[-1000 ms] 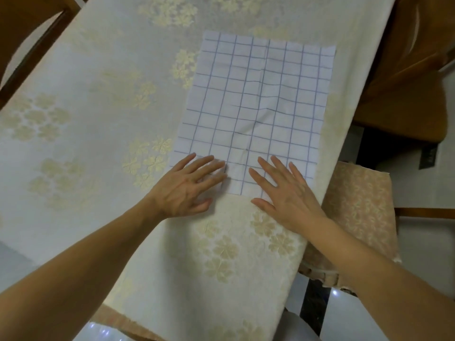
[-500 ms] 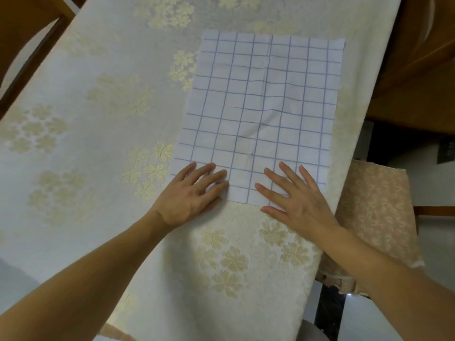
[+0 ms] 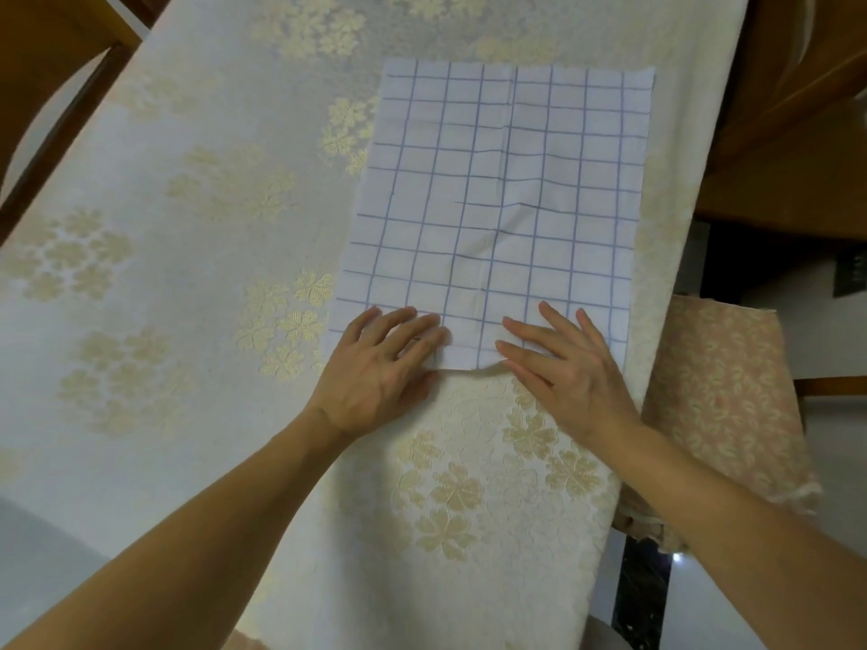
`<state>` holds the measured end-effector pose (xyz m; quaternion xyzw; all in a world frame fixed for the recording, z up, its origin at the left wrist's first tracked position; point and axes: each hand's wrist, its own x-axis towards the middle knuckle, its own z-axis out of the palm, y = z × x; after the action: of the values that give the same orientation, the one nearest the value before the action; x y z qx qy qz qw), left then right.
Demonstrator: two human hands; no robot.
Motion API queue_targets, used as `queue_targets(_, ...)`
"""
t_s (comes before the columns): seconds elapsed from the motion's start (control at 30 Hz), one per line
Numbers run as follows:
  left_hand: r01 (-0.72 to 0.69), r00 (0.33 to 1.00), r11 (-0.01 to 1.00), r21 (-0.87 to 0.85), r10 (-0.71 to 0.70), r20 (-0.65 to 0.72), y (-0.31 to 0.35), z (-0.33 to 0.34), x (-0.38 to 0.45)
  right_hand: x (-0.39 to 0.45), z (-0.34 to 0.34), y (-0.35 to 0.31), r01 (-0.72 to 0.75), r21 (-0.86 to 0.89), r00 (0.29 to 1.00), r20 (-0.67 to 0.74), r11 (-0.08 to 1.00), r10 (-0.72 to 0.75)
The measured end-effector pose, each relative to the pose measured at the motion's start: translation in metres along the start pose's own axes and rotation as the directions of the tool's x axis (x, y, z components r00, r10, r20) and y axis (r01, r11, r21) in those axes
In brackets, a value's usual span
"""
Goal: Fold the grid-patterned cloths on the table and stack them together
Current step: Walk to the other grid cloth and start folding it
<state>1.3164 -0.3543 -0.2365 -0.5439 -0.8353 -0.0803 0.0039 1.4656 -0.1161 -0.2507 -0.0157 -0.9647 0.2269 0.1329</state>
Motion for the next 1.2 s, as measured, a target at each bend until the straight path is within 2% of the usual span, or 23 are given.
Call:
queue_targets(0.1, 0.014, 0.999, 1.0, -0.015, -0.015, -0.039, 0.003, -0.001, -0.005, -0.004, -0.01, -0.005, -0.015, 0.038, 1.0, -0.016, 0.999, 0.015)
queue_targets(0.2, 0.068, 0.995, 0.996, -0.049, -0.071, -0.065, 0.009, -0.007, -0.011, -0.01, -0.017, -0.012, 0.031, -0.03, 0.999, -0.016, 0.999, -0.031)
queue_targets(0.33, 0.15, 0.987, 0.98, -0.128, -0.156, -0.036, 0.026, -0.018, -0.029, -0.027, -0.025, -0.027, 0.077, -0.169, 0.992, 0.114, 0.983, -0.058)
queue_targets(0.47, 0.189, 0.981, 0.972, -0.142, -0.192, -0.012, 0.049, -0.03, -0.06, -0.062, -0.031, -0.042, 0.093, -0.229, 0.989, 0.137, 0.969, -0.063)
queue_targets(0.6, 0.192, 0.978, 0.967, -0.17, -0.202, -0.044, 0.071, -0.041, -0.101, -0.098, -0.039, -0.066, 0.118, -0.232, 0.989, 0.115, 0.966, -0.094)
queue_targets(0.87, 0.214, 0.968, 0.942, -0.258, -0.24, -0.072, 0.118, -0.068, -0.183, -0.145, -0.065, -0.125, 0.058, -0.205, 0.982, 0.188, 0.977, -0.019)
queue_targets(1.07, 0.264, 0.954, 0.946, -0.19, -0.285, -0.097, 0.143, -0.101, -0.224, -0.173, -0.096, -0.17, 0.048, -0.215, 0.972, 0.236, 0.976, 0.004)
queue_targets(1.2, 0.275, 0.949, 0.954, -0.121, -0.29, -0.127, 0.141, -0.118, -0.212, -0.163, -0.111, -0.179, 0.026, -0.254, 0.982, 0.186, 0.967, 0.023)
